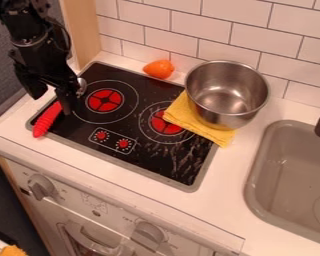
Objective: Move the silver bowl to the left burner
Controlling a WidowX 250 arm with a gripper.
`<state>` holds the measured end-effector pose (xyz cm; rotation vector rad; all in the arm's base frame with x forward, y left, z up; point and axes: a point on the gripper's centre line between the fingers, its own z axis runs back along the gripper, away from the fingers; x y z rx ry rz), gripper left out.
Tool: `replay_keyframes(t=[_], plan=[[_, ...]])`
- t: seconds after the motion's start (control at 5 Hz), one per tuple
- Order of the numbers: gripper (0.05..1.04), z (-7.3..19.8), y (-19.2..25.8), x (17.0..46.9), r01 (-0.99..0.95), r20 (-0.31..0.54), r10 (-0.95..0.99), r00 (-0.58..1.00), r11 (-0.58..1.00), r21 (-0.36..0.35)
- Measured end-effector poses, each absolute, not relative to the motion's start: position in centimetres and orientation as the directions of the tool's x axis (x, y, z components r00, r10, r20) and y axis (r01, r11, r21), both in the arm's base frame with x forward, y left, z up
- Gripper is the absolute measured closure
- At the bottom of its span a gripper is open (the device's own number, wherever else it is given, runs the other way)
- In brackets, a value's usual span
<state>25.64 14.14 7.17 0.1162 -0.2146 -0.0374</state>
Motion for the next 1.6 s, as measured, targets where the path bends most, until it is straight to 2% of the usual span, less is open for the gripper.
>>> replay_keyframes(t=[0.2,0.6,0.8,1.0,1.6], plan=[[0.083,6.5,13.8,25.5,0.025,0.179,-0.043,0.983,0.995,0.101],[0.083,12.1,8.3,31.4,0.055,0.245,-0.069,0.967,0.997,0.062],[0.083,13.8,6.3,34.3,0.046,0.276,-0.048,0.96,0.999,0.013],[0.083,12.5,3.7,36.1,0.076,0.248,-0.071,0.966,0.997,-0.009],[0.083,5.3,-0.9,39.1,0.14,0.145,-0.136,0.98,0.99,-0.022]])
